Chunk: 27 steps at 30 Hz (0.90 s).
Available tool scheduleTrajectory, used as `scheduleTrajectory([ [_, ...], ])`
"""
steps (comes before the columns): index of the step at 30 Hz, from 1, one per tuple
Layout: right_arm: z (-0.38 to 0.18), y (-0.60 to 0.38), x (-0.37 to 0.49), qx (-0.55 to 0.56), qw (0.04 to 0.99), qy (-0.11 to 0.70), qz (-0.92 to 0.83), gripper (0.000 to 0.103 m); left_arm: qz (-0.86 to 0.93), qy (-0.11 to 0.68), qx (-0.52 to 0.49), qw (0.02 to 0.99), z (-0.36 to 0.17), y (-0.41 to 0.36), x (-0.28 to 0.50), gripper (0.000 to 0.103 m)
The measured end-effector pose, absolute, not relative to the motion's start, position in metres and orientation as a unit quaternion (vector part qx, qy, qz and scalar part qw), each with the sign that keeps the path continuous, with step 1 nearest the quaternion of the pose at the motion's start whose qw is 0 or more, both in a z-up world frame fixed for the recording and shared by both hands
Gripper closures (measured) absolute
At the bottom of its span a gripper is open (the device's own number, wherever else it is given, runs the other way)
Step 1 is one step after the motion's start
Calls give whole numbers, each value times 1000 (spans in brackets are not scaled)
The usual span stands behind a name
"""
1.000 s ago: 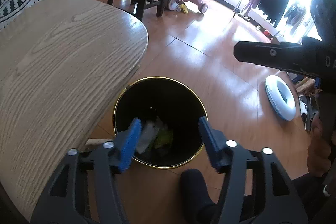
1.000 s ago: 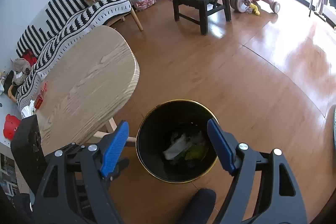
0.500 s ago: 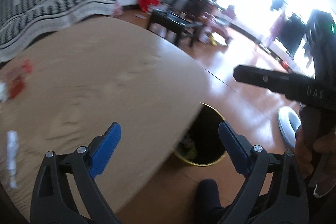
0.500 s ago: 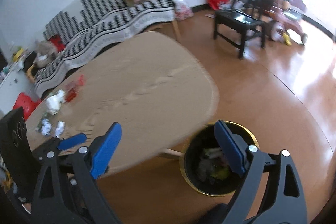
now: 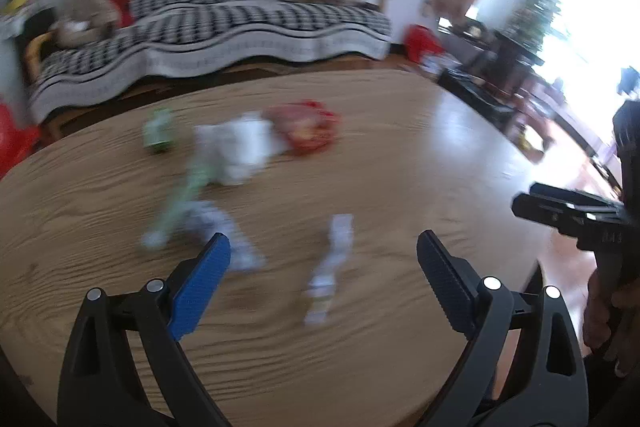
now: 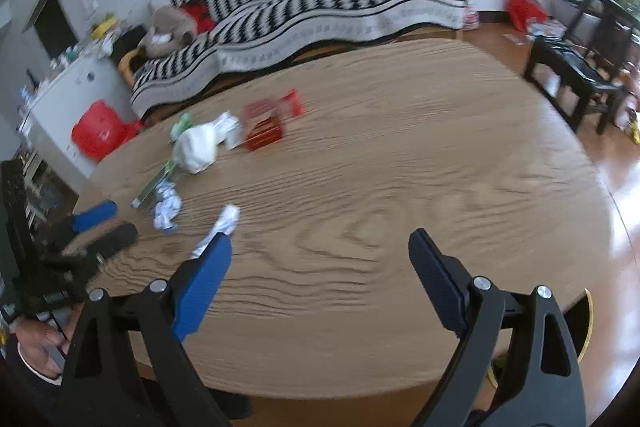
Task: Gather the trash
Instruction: 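Grasp the green bottle with left tool while right tool grasps the white paper strip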
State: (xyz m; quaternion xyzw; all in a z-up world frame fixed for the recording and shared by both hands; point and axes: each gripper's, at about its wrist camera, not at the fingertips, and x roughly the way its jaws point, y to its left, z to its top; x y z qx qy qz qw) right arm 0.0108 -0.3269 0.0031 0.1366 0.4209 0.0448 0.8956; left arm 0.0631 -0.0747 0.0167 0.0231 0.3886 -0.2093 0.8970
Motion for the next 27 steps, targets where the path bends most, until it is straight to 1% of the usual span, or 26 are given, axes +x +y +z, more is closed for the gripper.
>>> scheduleTrajectory([
  [4,-10,-288,33,125,889,435,67,16,-172,397,15,901,9,-21,75,11],
  [8,-25,-251,53,113,881,451,88,16,-141,410,24,901,-5,8,93,11],
  [13,-43,-219,75,97,873,468,98,16,-126,423,51,896,-27,23,109,11],
  [20,-69,-194,96,72,862,493,87,16,-127,423,85,893,-48,17,135,11],
  [24,-77,-190,103,65,861,498,80,21,-123,424,84,893,-56,10,150,12],
  [27,-80,-187,105,59,863,497,74,28,-122,423,87,893,-59,4,161,13],
])
